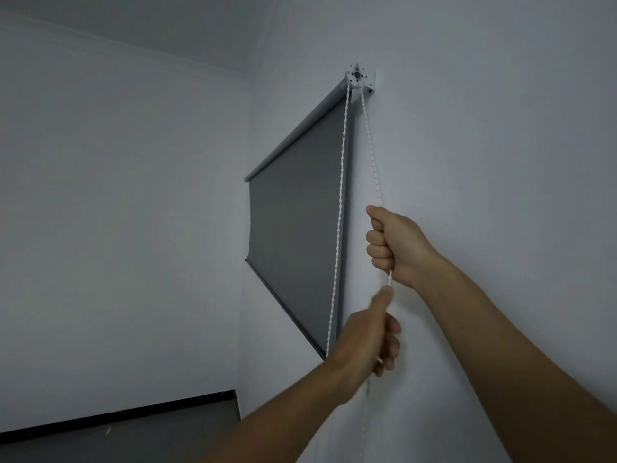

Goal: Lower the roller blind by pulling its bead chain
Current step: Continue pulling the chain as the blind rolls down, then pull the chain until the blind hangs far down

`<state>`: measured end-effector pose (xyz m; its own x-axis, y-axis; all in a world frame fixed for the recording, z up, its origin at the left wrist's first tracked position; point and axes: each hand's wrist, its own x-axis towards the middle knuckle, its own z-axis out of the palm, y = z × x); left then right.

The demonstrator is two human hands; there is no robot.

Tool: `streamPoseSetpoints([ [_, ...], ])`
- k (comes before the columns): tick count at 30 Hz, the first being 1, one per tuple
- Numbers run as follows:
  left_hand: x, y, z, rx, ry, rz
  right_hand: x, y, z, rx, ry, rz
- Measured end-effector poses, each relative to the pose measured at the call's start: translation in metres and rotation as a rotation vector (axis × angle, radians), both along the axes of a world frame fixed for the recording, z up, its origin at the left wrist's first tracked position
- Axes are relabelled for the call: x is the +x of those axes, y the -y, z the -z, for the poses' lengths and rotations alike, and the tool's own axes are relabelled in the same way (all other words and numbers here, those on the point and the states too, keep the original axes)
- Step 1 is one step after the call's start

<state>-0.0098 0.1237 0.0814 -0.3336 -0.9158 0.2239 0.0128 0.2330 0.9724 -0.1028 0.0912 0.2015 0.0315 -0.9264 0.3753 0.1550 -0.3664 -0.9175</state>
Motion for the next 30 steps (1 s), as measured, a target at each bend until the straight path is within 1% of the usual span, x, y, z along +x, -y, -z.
streamPoseSetpoints([
  [3,0.008,0.007,-0.015,0.128,-0.187,0.111,-0.002,-0.008,0.007,-0.021,0.002,0.013],
  [7,0.011,0.014,-0.041,0.096,-0.244,0.118,0.001,-0.021,0.019,-0.045,-0.017,0.044],
  [9,0.012,0.017,-0.055,0.035,-0.24,0.086,0.007,-0.027,0.03,-0.057,-0.061,0.083],
  [11,0.013,0.018,-0.07,-0.008,-0.184,0.076,0.014,-0.032,0.043,-0.078,-0.094,0.132],
  [13,0.015,0.017,-0.085,-0.012,-0.132,0.044,0.021,-0.036,0.054,-0.083,-0.104,0.156],
  [17,0.016,0.023,-0.109,0.004,-0.122,-0.004,0.031,-0.043,0.084,-0.015,-0.168,0.128],
  [21,0.016,0.023,-0.117,0.009,-0.146,-0.063,0.032,-0.046,0.11,-0.042,-0.208,0.097],
  [24,0.011,0.021,-0.115,-0.076,-0.166,-0.147,0.027,-0.042,0.106,-0.021,-0.279,0.088],
  [25,0.009,0.019,-0.114,-0.111,-0.172,-0.168,0.026,-0.041,0.103,0.0,-0.279,0.086],
  [27,0.008,0.017,-0.113,-0.163,-0.174,-0.196,0.021,-0.037,0.094,0.009,-0.22,0.122],
  [30,0.009,0.015,-0.107,-0.244,-0.118,-0.275,0.012,-0.031,0.075,-0.055,-0.111,0.203],
])
